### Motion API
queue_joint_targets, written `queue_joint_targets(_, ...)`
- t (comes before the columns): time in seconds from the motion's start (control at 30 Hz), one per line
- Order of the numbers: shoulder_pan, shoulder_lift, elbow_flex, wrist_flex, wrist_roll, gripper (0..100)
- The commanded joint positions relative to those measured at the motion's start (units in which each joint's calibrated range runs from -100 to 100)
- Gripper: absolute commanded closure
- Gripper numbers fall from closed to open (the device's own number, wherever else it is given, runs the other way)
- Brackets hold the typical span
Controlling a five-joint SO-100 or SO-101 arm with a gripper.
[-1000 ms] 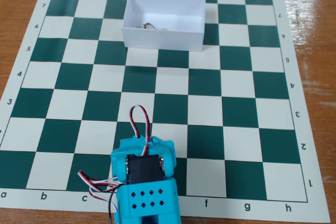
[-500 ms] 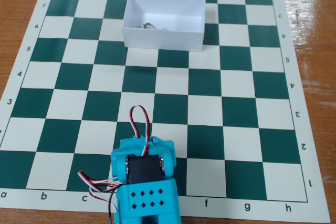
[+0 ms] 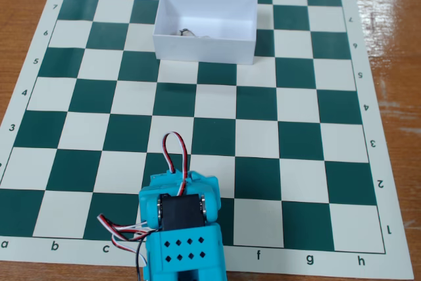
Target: Grab the toy horse and put it in the box.
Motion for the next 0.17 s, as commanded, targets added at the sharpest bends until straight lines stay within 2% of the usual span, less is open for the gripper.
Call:
queue_joint_targets(0.0, -0.4, -0.4, 0.4, 0.2, -0.2, 100)
queue_joint_targets(0.13, -0.4, -0.4, 0.4, 0.2, -0.2, 100)
